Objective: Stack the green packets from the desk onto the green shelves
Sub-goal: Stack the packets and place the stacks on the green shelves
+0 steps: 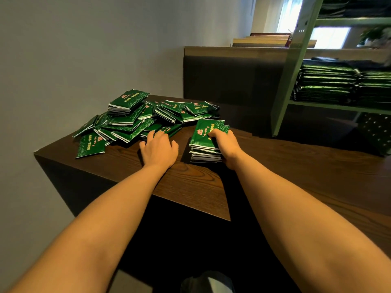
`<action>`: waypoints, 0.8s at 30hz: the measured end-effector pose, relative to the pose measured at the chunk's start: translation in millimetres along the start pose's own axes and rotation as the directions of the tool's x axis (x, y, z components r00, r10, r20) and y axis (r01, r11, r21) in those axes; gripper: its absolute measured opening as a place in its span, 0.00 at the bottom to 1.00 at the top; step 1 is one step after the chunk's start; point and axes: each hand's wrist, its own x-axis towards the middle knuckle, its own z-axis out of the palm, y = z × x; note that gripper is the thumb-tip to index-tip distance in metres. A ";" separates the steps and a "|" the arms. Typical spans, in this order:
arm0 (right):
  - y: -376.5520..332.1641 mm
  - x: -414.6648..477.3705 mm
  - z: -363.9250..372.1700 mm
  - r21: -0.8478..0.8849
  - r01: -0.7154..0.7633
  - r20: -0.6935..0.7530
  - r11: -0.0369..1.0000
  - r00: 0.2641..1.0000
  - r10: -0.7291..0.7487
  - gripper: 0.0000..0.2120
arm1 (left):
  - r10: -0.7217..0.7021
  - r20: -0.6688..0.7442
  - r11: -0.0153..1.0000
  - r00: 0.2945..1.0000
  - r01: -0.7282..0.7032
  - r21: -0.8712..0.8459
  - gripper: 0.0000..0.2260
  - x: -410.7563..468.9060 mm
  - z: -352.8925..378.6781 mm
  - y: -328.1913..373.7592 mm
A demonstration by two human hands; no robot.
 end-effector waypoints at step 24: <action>1.2 -51.7 -53.4 -0.013 -0.008 -0.181 1.000 0.983 0.006 0.39 | -0.065 0.246 0.979 0.967 0.109 -0.171 0.19 -26.1 -15.8 51.7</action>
